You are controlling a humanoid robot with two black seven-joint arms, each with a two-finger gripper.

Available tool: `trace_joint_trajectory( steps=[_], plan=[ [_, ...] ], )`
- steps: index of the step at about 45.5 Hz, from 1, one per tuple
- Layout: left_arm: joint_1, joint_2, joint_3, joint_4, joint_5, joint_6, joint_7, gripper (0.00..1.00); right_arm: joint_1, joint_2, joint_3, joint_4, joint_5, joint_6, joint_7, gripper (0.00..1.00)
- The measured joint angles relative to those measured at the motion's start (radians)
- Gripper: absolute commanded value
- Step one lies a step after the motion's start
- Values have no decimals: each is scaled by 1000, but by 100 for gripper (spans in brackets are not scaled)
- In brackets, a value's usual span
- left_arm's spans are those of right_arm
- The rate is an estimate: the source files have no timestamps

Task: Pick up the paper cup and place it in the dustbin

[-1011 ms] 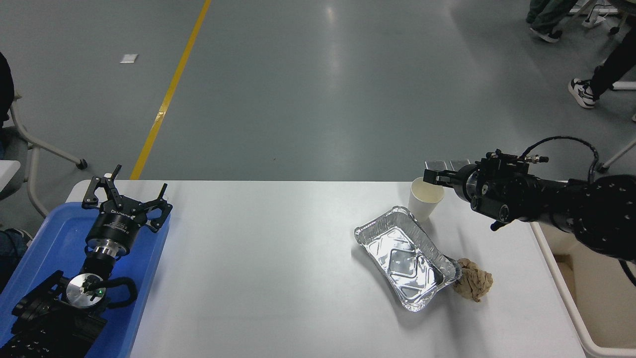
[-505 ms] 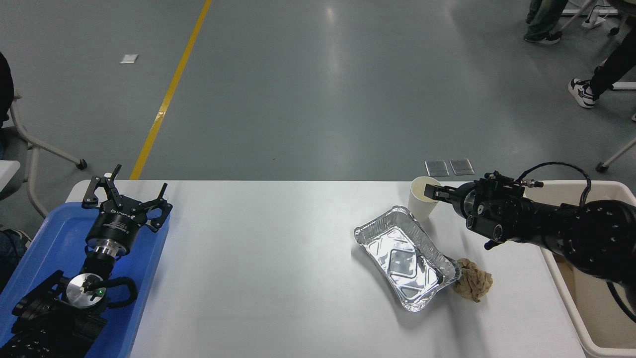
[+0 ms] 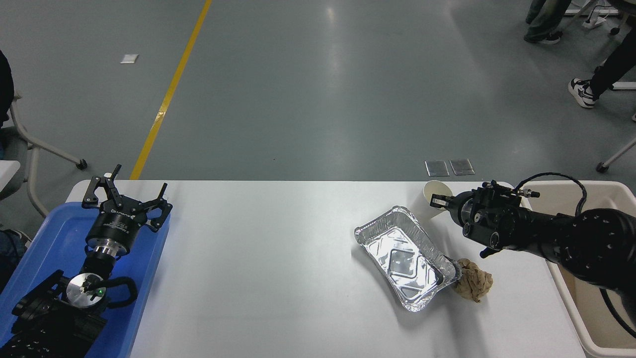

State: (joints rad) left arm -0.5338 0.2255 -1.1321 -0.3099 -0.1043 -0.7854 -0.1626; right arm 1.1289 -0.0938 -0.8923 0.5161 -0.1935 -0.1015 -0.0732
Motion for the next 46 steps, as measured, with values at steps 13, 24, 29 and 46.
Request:
trace_joint_trajectory(
  steps=[13, 24, 29, 46],
  plan=[
    [0, 0, 0, 0, 0, 0, 0, 99, 31, -5, 1, 26, -6, 5, -1, 0],
    [0, 0, 0, 0, 0, 0, 0, 99, 150, -18, -68, 130, -7, 9, 0, 0],
    [0, 0, 0, 0, 0, 0, 0, 99, 239, -39, -117, 211, -6, 15, 1, 0],
    [0, 0, 0, 0, 0, 0, 0, 99, 711, -100, -364, 584, -5, 132, 27, 0]
  ],
)
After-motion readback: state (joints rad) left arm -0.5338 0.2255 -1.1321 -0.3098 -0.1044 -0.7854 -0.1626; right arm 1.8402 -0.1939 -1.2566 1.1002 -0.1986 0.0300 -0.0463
